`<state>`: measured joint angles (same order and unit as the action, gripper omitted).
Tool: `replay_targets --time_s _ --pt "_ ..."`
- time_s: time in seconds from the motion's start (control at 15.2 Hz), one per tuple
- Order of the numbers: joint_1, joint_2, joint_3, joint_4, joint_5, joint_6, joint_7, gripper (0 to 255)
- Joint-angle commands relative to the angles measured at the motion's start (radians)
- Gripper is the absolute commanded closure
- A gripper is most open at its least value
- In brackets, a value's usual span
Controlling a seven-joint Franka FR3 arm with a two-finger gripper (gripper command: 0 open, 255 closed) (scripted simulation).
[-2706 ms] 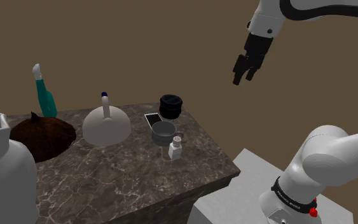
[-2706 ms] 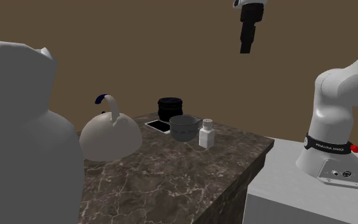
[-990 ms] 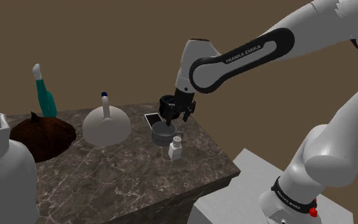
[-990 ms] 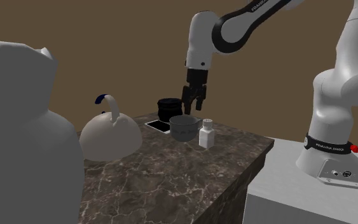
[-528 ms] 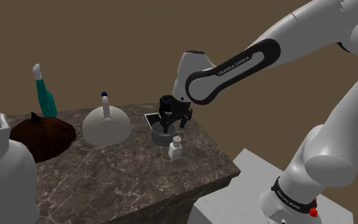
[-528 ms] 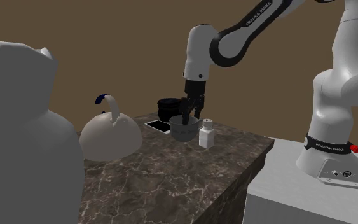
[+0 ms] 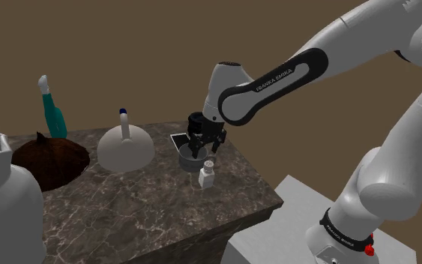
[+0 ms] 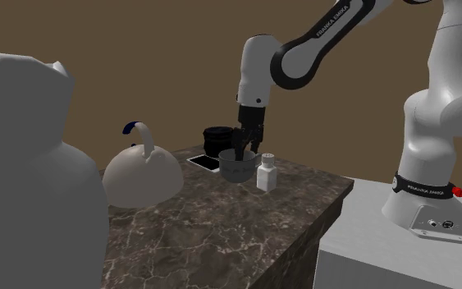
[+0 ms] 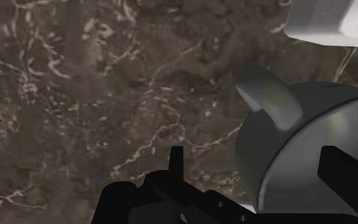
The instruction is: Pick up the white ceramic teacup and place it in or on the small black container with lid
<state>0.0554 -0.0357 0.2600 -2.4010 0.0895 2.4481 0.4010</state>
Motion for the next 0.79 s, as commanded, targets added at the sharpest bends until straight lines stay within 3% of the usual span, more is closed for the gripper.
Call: replay_targets --time_s 0.0,0.73 --pt "0.0 0.0 0.0 0.0 0.0 0.0 0.0 255" --pt "0.0 -0.019 -0.001 0.009 0.005 -0.028 -0.002 255"
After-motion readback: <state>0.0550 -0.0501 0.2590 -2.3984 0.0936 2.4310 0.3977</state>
